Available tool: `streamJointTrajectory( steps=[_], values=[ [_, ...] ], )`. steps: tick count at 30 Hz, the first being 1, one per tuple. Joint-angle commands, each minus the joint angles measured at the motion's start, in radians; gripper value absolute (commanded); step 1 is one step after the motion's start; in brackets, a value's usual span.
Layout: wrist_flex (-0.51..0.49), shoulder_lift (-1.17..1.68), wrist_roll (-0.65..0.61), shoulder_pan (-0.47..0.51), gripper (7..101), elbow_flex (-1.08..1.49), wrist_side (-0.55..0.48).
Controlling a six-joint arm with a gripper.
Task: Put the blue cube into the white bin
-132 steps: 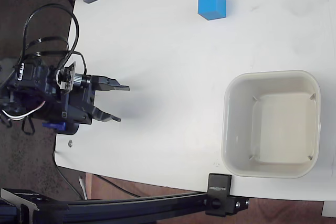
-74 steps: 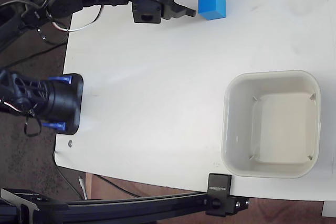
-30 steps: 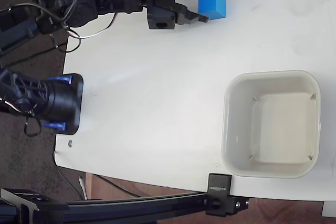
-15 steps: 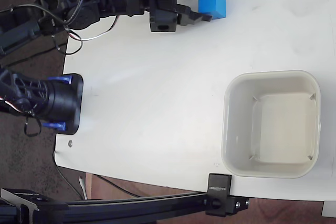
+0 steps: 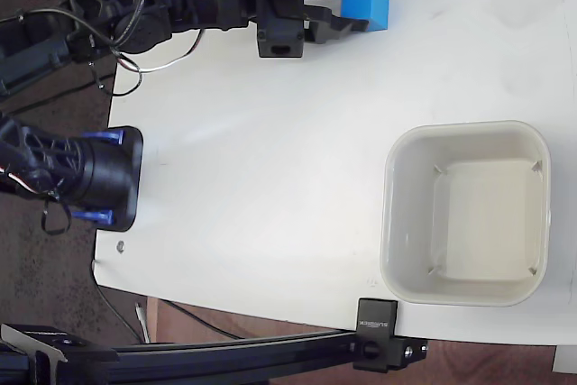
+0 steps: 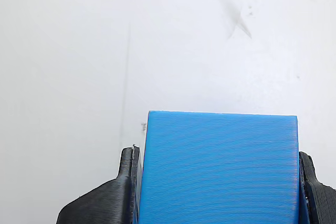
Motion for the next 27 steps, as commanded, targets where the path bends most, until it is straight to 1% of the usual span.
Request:
streamJointTrajectory(
  steps=[1,4,6,11,13,17,21,27],
  values=[
    [0.067,0.084,-0.023,0.031,38.7,-0.044,-0.014],
    [0.178,0.156,-0.077,0.083,38.7,-0.098,-0.046],
    [0.253,0.212,-0.124,0.135,38.7,-0.135,-0.083],
    [0.442,0.288,-0.239,0.310,38.7,-0.279,-0.221],
    [0.495,0.304,-0.276,0.380,38.7,-0.337,-0.282],
    [0.565,0.319,-0.327,0.522,38.7,-0.426,-0.403],
    [0.609,0.264,-0.365,0.609,39.8,-0.543,-0.479],
    [0.580,0.166,-0.396,0.690,39.8,-0.650,-0.558]
  ],
)
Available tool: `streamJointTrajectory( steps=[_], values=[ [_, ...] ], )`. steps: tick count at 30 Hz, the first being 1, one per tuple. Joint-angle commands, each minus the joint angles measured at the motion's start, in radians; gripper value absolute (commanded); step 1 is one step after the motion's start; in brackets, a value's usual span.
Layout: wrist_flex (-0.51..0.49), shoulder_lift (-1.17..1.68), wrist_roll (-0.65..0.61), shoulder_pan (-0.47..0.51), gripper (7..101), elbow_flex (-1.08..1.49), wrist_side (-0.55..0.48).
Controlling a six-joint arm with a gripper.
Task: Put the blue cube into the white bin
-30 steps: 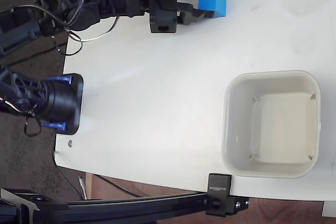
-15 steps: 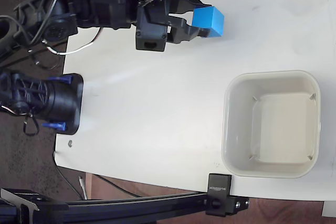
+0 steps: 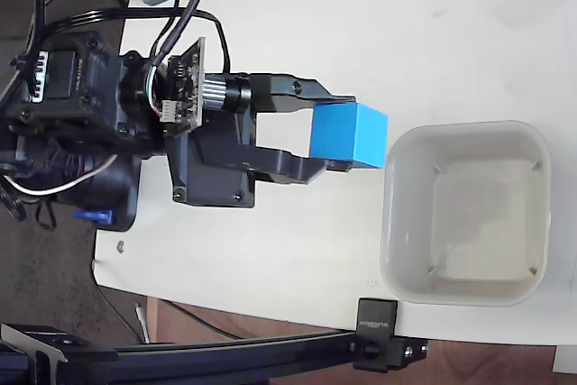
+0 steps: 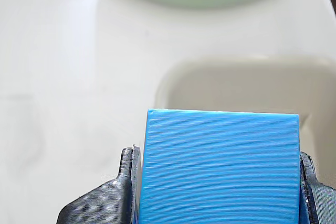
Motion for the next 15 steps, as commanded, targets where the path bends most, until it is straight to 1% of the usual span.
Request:
streamJointTrajectory(
  steps=[1,6,10,15],
  values=[
    [-0.038,-0.028,-0.011,0.041,39.8,-0.110,-0.058],
    [-0.120,-0.077,-0.014,0.077,39.8,-0.091,-0.087],
    [-0.166,-0.120,-0.009,0.094,39.8,-0.094,-0.106],
    [-0.164,-0.210,-0.012,0.100,40.6,-0.172,-0.117]
  ],
)
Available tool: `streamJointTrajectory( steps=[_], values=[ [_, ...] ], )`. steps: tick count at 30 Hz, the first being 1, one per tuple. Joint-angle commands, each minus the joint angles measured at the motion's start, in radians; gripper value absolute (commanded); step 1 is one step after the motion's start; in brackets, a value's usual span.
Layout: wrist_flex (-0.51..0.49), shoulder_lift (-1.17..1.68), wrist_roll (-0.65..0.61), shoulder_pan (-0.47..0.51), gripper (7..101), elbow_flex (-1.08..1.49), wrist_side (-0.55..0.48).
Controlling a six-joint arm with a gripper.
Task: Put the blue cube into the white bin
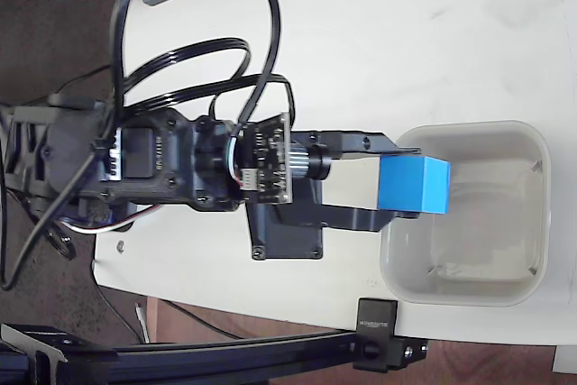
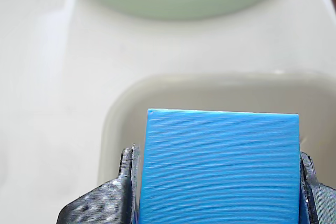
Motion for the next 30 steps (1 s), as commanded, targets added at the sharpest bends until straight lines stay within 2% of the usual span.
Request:
streamJointTrajectory(
  steps=[1,5,7,9,10,13,14,19,21,24,26,30],
  values=[
    [-0.014,-0.018,-0.008,0.012,40.6,-0.124,-0.023],
    [-0.032,-0.060,-0.009,0.025,41.9,-0.147,-0.028],
    [-0.037,-0.071,-0.006,0.025,46.0,-0.160,-0.025],
    [-0.025,-0.075,-0.014,0.023,59.9,-0.173,-0.008],
    [-0.018,-0.075,-0.018,0.020,71.2,-0.176,0.005],
    [-0.005,-0.069,-0.026,0.020,97.3,-0.181,0.021],
    [-0.002,-0.064,-0.026,0.020,100.3,-0.181,0.028],
    [0.015,-0.012,-0.034,0.000,100.3,-0.144,0.061],
    [0.020,0.064,-0.038,-0.025,100.3,-0.074,0.101],
    [0.089,0.239,-0.057,-0.078,100.3,0.055,0.195],
    [0.144,0.391,-0.075,-0.104,100.3,0.181,0.229],
    [0.133,0.781,-0.104,-0.160,100.3,0.607,0.285]
  ],
)
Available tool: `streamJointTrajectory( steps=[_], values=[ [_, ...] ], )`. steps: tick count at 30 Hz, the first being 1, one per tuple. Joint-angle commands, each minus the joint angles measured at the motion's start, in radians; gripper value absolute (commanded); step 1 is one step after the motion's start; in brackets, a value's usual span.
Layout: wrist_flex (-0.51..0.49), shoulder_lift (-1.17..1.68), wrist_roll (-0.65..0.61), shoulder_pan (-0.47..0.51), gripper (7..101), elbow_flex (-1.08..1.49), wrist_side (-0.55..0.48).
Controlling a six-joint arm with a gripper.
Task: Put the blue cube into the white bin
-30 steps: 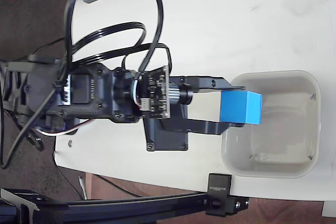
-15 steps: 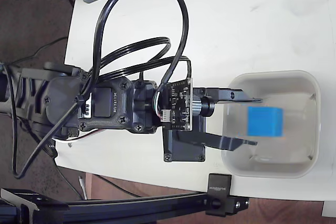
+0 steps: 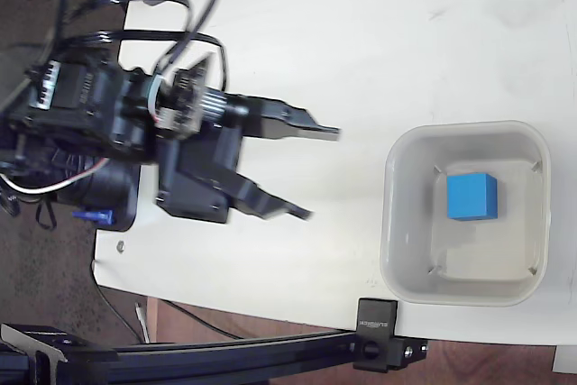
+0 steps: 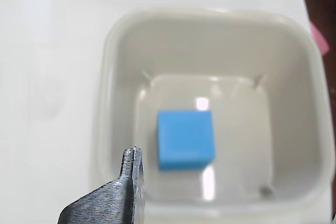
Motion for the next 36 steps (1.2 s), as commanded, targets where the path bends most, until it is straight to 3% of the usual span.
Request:
streamJointTrajectory(
  steps=[1,8,11,14,18,20,36],
  values=[
    [-0.012,0.471,0.000,-0.038,100.3,0.413,0.057],
    [-0.058,0.948,0.072,-0.153,100.3,1.002,0.092],
    [-0.080,1.037,0.080,-0.155,100.3,1.132,0.075],
    [-0.089,1.111,0.084,-0.209,100.3,1.218,0.129],
    [-0.054,1.298,0.077,-0.221,100.3,1.344,0.141],
    [-0.012,1.359,0.064,-0.229,100.3,1.358,0.129],
    [-0.015,1.359,0.067,-0.215,100.3,1.358,0.109]
  ],
)
